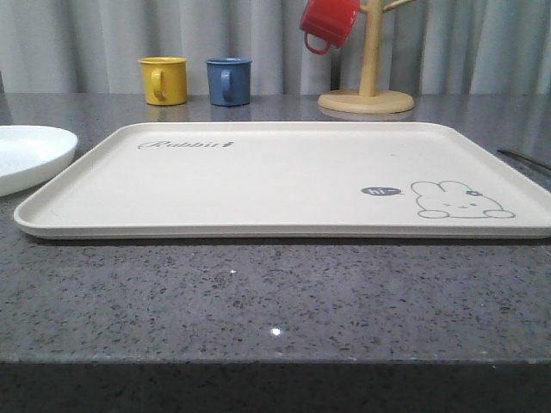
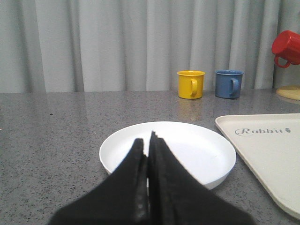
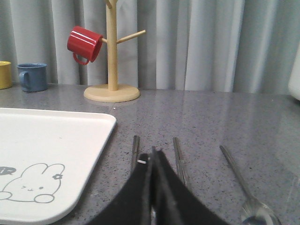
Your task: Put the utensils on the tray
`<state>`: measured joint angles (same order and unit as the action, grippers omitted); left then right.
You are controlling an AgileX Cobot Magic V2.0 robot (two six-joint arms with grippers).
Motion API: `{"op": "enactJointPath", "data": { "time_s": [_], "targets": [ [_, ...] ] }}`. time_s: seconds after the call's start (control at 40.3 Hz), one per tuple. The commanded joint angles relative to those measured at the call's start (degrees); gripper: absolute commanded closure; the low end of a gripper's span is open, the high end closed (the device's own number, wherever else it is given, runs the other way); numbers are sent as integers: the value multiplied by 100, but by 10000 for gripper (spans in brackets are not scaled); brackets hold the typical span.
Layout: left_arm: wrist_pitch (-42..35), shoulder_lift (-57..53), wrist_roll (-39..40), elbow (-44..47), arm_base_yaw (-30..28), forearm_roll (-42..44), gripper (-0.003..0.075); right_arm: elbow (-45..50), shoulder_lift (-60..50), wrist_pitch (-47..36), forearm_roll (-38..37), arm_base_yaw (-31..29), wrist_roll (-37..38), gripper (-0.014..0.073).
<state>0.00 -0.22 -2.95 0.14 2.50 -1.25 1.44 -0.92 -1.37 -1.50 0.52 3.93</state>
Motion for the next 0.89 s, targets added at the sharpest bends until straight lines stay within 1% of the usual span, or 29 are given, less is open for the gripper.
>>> {"op": "enactJointPath", "data": {
  "time_s": [0.0,0.471,0.57,0.694,0.768,0.867],
  "targets": [
    [-445,-120,-9,111,-2,-48,740,17,-61,-462,-5,-34,-40,659],
    [-469,-120,-9,111,-2,-48,740,17,-61,-462,-5,-34,-40,659],
    [-572,-120,-9,111,-2,-48,740,17,-61,-516,-5,-33,-40,659],
    [-942,-120,-9,-2,-2,-61,740,-71,-61,-801,0,-33,-35,659],
    [-757,-94,-9,-451,-2,-135,740,-481,-61,-526,0,-33,-35,659],
    [-160,-19,-9,-1324,-2,-135,740,-1392,32,530,0,-33,-35,659]
  ]
}}
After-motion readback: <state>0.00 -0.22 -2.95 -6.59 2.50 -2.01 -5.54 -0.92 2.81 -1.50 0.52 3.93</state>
